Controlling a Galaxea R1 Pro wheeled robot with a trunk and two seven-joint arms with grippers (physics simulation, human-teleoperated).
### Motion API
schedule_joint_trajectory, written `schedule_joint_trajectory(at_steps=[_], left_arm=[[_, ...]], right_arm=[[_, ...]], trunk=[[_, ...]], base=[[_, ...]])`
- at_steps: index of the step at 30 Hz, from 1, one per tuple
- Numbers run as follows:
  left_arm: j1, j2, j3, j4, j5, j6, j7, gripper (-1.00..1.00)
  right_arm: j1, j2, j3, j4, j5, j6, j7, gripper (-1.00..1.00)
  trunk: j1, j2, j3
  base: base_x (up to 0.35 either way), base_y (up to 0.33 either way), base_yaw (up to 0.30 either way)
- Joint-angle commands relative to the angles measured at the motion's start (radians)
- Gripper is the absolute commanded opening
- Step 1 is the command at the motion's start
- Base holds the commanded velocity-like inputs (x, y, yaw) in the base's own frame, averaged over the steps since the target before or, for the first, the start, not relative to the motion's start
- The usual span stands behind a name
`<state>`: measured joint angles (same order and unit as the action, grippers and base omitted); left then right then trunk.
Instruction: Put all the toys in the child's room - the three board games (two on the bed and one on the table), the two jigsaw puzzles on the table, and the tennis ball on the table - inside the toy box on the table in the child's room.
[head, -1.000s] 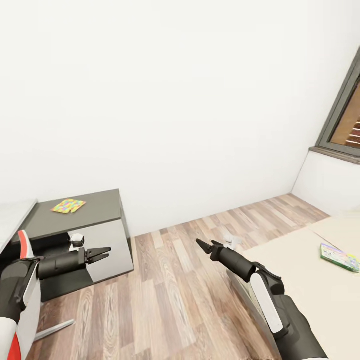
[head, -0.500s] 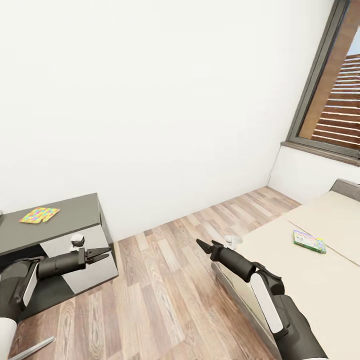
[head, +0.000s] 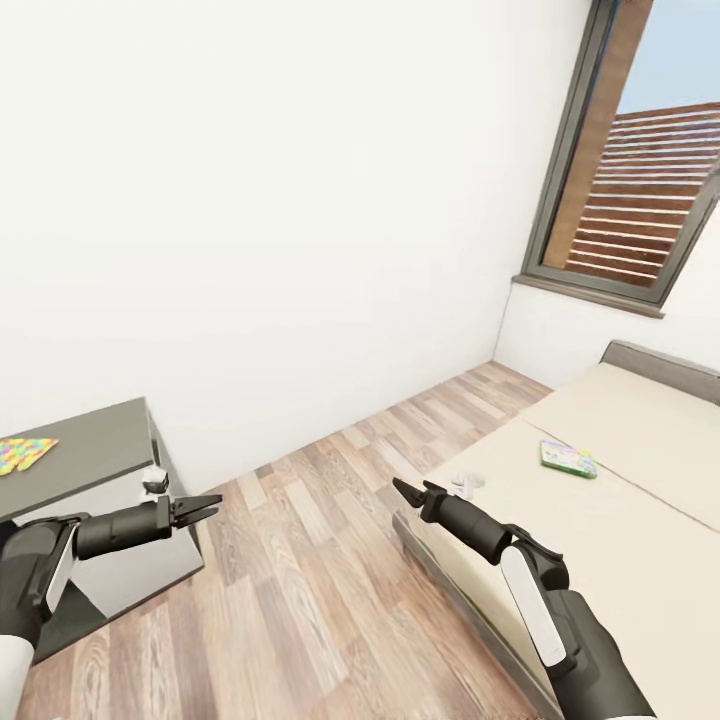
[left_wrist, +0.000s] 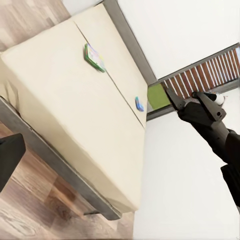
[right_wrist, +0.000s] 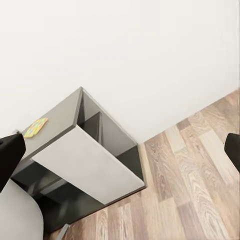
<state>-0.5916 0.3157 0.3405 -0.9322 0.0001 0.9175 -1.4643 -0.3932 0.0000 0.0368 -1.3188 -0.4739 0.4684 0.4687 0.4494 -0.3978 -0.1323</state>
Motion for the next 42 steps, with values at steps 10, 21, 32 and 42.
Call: schedule_joint_trajectory(at_steps=[10, 21, 32, 42], left_arm=[[0.0, 0.0, 0.0, 0.0, 0.0, 0.011, -0.004, 1.0], [0.0, 0.0, 0.001, 0.0, 0.0, 0.011, -0.004, 1.0], [0.0, 0.0, 0.0, 0.0, 0.0, 0.011, -0.004, 1.0], [0.0, 0.0, 0.0, 0.0, 0.0, 0.011, -0.003, 1.0]], right_arm=[[-0.001, 0.0, 0.0, 0.0, -0.008, 0.006, -0.001, 1.0], [-0.001, 0.001, 0.0, 0.0, -0.008, 0.005, -0.001, 1.0], [-0.001, 0.0, 0.0, 0.0, -0.008, 0.004, -0.001, 1.0], [-0.001, 0.001, 0.0, 0.0, -0.008, 0.003, -0.001, 1.0]], trunk=[[0.001, -0.002, -0.007], [0.001, -0.002, -0.011], [0.001, -0.002, -0.016], [0.001, -0.002, -0.02]], base=[[0.0, 0.0, -0.266], [0.0, 0.0, -0.266], [0.0, 0.0, -0.266], [0.0, 0.0, -0.266]])
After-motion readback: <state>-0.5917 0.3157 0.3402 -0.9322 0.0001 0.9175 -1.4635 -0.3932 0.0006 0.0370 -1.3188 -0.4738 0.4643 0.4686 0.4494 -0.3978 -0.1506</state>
